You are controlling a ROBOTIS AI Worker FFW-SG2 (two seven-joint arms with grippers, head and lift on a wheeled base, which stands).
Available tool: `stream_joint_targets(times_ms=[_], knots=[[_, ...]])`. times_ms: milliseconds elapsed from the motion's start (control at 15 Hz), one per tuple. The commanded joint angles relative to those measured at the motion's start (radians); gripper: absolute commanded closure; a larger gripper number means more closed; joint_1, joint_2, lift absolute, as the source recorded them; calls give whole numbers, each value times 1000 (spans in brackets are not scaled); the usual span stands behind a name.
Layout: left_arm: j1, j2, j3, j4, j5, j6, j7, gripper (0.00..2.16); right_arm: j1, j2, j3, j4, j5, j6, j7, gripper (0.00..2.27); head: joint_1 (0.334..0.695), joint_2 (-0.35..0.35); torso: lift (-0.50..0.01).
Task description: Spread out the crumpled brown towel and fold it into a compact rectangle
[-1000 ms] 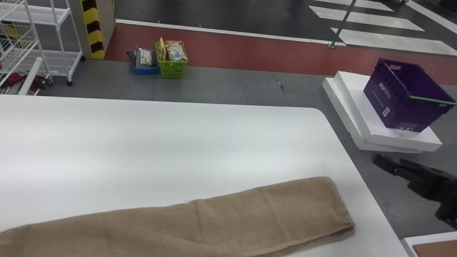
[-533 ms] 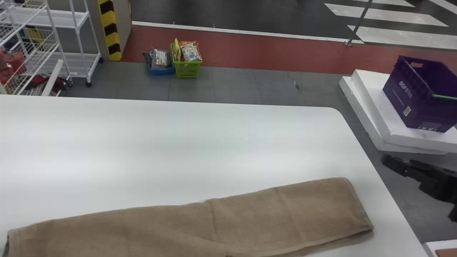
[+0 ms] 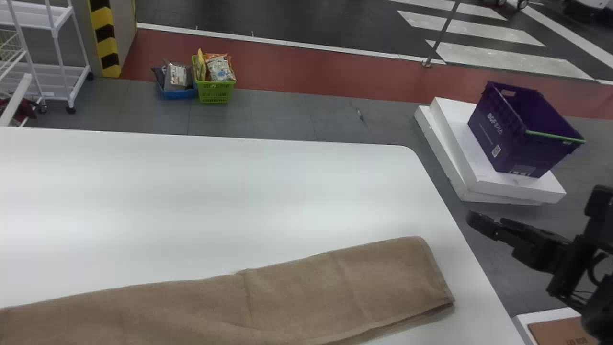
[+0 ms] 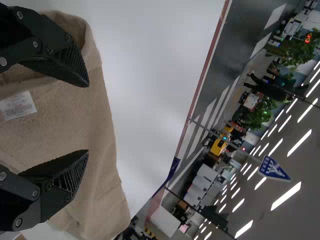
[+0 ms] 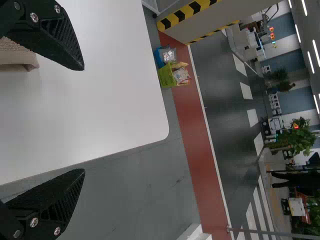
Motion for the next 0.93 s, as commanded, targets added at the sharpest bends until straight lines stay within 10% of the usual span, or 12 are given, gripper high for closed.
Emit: stream_joint_targets(times_ms=[0, 867], knots=[[-18, 5, -33, 30, -31, -15, 7, 434, 8, 0, -3, -5, -2, 4, 1, 87, 695, -301, -127], [-35, 57, 30, 53, -95, -21, 1, 434, 23, 6, -11, -14, -12, -5, 5, 90, 695, -259, -127]])
